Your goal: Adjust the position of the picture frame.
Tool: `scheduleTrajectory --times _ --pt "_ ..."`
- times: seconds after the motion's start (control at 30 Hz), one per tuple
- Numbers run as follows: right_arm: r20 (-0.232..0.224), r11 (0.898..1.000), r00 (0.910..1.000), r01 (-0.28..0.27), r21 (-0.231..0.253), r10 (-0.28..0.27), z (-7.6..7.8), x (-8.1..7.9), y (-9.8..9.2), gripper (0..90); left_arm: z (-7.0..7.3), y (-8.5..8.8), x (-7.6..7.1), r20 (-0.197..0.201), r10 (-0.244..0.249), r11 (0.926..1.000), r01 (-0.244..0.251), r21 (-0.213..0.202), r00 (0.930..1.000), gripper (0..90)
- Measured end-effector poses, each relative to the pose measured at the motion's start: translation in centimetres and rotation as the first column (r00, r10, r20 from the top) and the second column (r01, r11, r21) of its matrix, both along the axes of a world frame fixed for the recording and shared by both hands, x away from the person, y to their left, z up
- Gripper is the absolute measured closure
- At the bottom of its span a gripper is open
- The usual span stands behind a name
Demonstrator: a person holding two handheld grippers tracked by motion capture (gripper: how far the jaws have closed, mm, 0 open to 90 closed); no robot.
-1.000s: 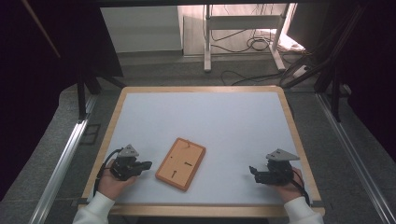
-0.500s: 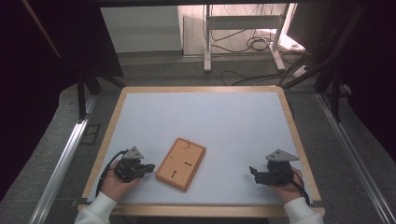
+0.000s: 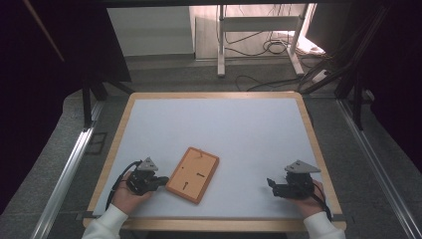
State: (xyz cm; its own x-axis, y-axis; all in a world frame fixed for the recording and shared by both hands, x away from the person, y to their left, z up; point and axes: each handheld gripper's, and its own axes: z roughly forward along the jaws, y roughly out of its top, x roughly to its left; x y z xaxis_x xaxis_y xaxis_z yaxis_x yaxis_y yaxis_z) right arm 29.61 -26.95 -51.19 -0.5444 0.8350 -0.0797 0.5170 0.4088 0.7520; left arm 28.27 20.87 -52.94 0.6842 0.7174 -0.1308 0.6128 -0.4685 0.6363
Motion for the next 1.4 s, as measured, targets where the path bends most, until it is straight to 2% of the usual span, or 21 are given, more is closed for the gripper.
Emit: scheduleTrajectory --times 0.7,0.97,1.2,1.4 --pt "0.0 1.0 1.0 0.002 -0.01 -0.002 0.0 -0.1 0.0 13.7 0.0 -1.3 -0.3 -0.011 -0.041 0.9991 0.041 -0.007 0.9991 90.0" --pt "-0.002 1.0 1.0 0.002 -0.013 -0.002 -0.1 -0.1 -0.1 13.7 0.2 -3.0 -0.6 -0.011 -0.085 0.9964 0.085 -0.002 0.9963 90.0" --pt "-0.004 1.0 1.0 -0.001 -0.013 0.001 -0.1 0.0 0.0 13.7 0.2 -3.9 -0.5 -0.014 -0.099 0.995 0.099 -0.004 0.9949 90.0" --pt "0.0 1.0 1.0 -0.008 -0.004 0.008 0.0 0.2 0.3 13.8 0.1 -3.9 -0.6 -0.01 -0.1 0.9946 0.1 -0.028 0.9949 90.0"
